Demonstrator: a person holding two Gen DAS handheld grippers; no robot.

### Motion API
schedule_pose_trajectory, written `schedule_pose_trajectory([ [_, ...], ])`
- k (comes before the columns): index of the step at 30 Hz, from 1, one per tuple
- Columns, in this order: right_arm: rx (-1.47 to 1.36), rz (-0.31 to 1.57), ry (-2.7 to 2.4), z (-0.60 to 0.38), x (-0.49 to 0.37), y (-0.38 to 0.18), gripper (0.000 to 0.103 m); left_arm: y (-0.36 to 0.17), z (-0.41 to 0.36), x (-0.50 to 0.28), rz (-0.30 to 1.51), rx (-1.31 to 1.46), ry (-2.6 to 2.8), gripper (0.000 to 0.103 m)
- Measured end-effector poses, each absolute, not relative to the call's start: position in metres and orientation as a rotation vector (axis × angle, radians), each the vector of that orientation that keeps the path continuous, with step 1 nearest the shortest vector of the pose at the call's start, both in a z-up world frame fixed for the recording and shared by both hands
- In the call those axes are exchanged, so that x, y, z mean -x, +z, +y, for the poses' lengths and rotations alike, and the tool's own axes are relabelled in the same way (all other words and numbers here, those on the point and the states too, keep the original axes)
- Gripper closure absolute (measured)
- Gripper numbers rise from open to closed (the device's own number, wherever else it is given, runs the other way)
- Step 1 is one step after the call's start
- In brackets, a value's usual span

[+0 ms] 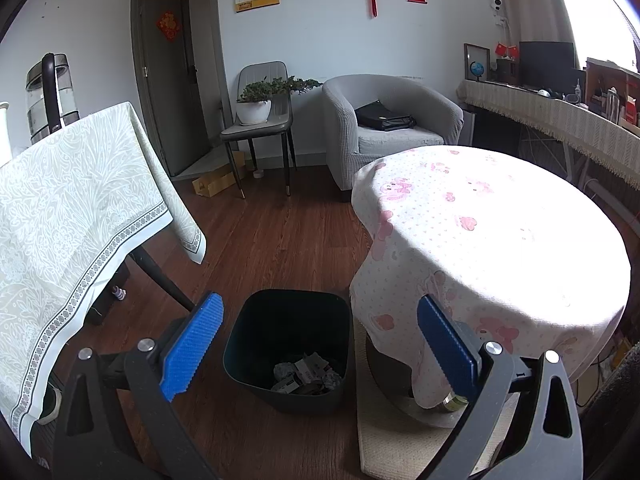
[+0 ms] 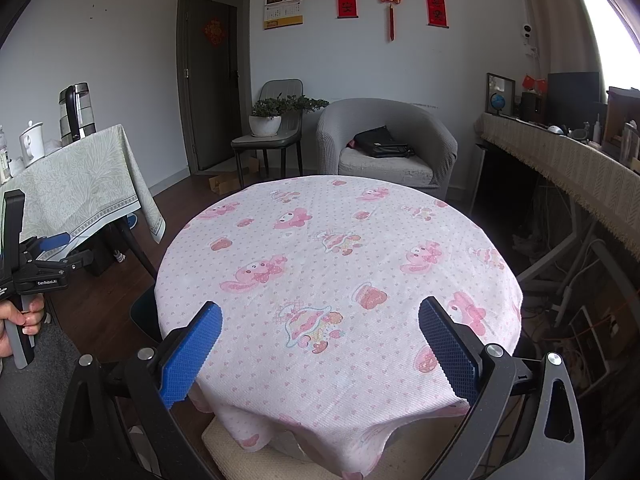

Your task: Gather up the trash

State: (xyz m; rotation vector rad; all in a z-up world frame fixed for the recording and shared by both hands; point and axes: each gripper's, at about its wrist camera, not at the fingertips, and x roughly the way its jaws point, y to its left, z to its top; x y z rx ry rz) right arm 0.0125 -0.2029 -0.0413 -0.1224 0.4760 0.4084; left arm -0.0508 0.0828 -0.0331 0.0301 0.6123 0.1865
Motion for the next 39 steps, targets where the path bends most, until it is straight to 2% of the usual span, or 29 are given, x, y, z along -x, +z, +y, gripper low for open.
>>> schedule_pose_trajectory([
  [39, 0.125, 0.475, 0.407, -0.2023, -0.0123, -0.0418, 0.003, -0.0288, 0.0867, 0.0505, 0.609, 0.009, 0.183, 0.003],
])
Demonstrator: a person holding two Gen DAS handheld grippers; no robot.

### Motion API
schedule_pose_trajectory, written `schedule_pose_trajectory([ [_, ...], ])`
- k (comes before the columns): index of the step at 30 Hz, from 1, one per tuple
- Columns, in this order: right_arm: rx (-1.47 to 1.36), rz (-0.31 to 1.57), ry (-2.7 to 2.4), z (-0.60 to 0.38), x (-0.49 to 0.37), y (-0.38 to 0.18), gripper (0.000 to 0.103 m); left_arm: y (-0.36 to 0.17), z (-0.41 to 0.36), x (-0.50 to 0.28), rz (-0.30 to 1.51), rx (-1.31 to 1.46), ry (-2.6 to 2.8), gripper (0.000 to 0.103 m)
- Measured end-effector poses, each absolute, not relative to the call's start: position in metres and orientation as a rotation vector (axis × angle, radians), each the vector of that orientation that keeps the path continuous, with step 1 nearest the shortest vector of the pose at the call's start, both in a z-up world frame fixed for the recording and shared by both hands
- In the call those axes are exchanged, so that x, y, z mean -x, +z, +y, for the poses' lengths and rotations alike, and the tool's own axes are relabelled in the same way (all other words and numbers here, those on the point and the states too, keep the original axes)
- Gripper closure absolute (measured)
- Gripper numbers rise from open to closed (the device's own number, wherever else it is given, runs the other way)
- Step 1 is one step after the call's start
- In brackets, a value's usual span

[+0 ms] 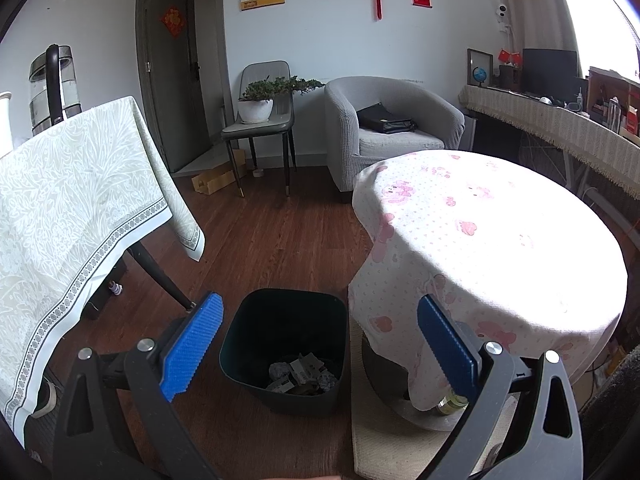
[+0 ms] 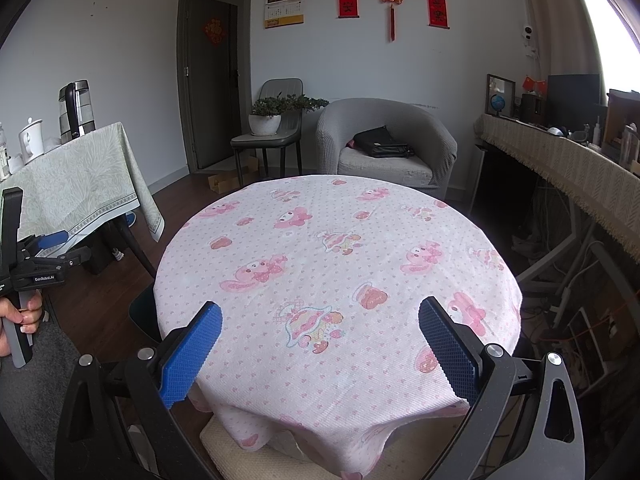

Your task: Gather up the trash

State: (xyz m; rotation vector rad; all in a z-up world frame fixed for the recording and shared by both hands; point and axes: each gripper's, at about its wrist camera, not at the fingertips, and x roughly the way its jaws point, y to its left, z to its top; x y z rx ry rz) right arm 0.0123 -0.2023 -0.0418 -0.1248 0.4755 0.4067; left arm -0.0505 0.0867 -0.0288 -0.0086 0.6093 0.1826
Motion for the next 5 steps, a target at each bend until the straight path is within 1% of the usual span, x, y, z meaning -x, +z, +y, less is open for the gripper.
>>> schedule_pose_trajectory([
  [5, 0.126, 0.475, 0.406, -0.2021, -0.0120, -0.0417, 0.003, -0.0297, 0.0903, 0.0500, 0.612, 0.021, 0.184, 0.003],
])
